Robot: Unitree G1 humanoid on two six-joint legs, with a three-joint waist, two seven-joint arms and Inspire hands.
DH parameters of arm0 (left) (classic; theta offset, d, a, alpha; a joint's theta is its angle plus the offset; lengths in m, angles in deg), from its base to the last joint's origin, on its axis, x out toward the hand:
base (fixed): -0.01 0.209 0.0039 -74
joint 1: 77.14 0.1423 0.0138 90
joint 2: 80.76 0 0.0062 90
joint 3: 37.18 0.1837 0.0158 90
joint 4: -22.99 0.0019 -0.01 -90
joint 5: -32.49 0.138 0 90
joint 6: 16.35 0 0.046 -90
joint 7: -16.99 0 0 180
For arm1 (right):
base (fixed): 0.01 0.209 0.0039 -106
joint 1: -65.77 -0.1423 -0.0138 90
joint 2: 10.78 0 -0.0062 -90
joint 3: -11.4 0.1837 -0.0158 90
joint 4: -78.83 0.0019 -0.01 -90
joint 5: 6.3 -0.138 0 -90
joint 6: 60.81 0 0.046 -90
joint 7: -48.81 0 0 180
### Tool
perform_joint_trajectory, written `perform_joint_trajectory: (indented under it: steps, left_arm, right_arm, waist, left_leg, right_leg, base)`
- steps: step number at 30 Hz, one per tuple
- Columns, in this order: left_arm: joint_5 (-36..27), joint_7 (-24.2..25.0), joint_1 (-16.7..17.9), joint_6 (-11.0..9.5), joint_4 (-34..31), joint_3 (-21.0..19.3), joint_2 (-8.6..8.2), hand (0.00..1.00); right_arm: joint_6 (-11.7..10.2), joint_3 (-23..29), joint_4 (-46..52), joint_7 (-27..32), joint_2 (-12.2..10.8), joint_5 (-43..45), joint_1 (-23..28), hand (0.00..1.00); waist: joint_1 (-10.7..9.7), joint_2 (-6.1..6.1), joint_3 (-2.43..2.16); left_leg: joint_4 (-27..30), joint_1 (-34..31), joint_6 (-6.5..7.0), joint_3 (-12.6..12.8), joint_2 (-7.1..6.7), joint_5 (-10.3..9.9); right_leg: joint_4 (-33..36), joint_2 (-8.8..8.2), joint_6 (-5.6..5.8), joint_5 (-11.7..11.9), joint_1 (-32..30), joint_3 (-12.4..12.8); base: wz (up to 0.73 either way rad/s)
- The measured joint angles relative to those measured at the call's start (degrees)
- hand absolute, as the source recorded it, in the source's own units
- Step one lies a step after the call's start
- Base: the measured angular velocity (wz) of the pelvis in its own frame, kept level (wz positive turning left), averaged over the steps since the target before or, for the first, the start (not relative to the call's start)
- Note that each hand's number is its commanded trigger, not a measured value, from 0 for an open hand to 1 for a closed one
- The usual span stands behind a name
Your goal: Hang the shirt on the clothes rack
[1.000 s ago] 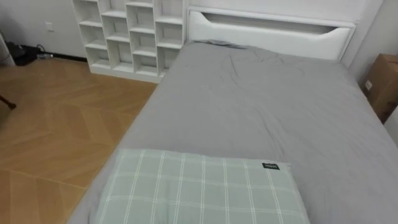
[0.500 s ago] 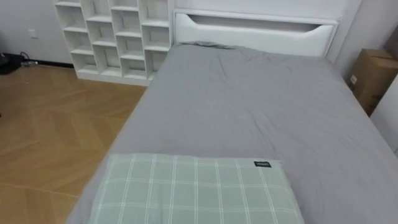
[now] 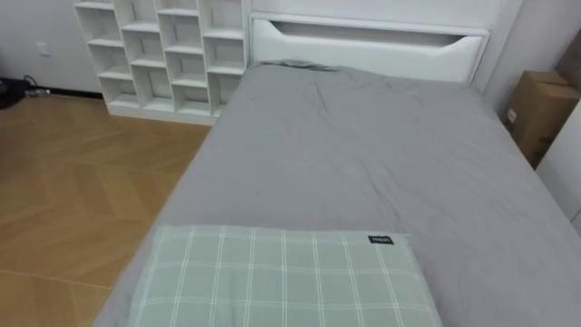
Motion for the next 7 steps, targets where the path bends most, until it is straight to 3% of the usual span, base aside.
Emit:
perform_joint_trajectory:
  steps: [7]
  left_arm:
    - [3.05,-0.06,0.12,0.07,0.03,0.02,-0.29,0.0]
  right_arm:
    - [0.0,0.02,-0.07,0.0,0.03,0.23,0.0,0.0]
  waist:
    - [0.02,0.1,0.0]
  left_leg:
    - [-0.07,0.18,0.0,0.0,0.0,0.0]
  right_leg:
    - [0.03,0.02,0.0,0.0,0.08,0.22]
  base:
    - [0.0]
